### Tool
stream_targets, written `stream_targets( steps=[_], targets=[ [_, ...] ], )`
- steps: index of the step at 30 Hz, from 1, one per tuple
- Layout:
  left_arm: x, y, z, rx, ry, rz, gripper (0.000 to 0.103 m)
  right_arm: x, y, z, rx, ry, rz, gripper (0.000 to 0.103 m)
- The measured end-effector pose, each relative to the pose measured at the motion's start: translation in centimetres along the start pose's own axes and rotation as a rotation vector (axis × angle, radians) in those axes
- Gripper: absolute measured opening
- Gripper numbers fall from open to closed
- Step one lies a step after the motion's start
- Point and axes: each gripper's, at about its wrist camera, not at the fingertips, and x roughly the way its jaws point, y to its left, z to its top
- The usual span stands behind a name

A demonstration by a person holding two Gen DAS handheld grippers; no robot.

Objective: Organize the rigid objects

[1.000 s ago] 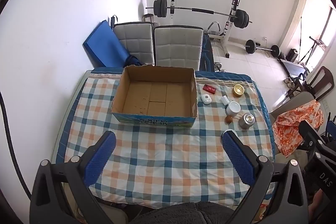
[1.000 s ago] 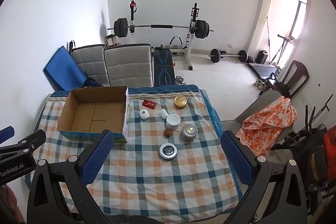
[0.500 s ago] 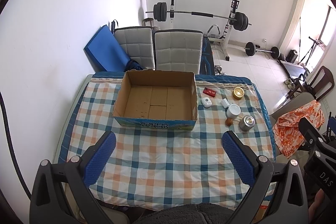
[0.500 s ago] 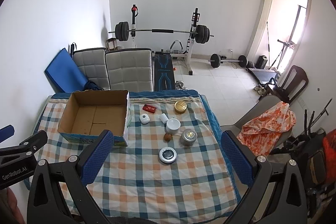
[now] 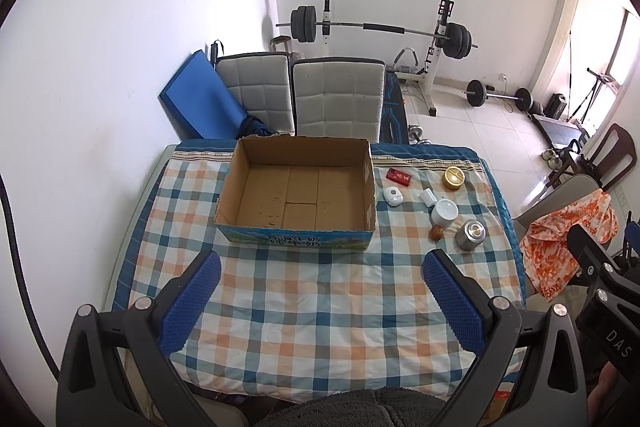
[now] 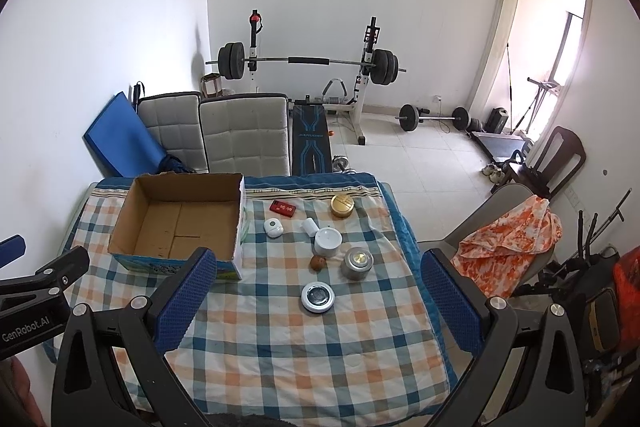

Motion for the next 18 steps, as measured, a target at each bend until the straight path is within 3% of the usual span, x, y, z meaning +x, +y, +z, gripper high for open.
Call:
stream_targets(
  steps=[9, 18],
  targets=[
    [-0.07, -0.1, -0.06, -0.001, 0.003, -0.001, 0.103, 0.08, 0.04, 0.0, -0.001, -0.001, -0.005, 0.103],
    [0.49, -0.25, -0.21, -0.001, 0.059, -0.013, 0.103, 0.65, 0.03, -0.43, -0.012, 0.032, -0.014, 0.103]
  ],
)
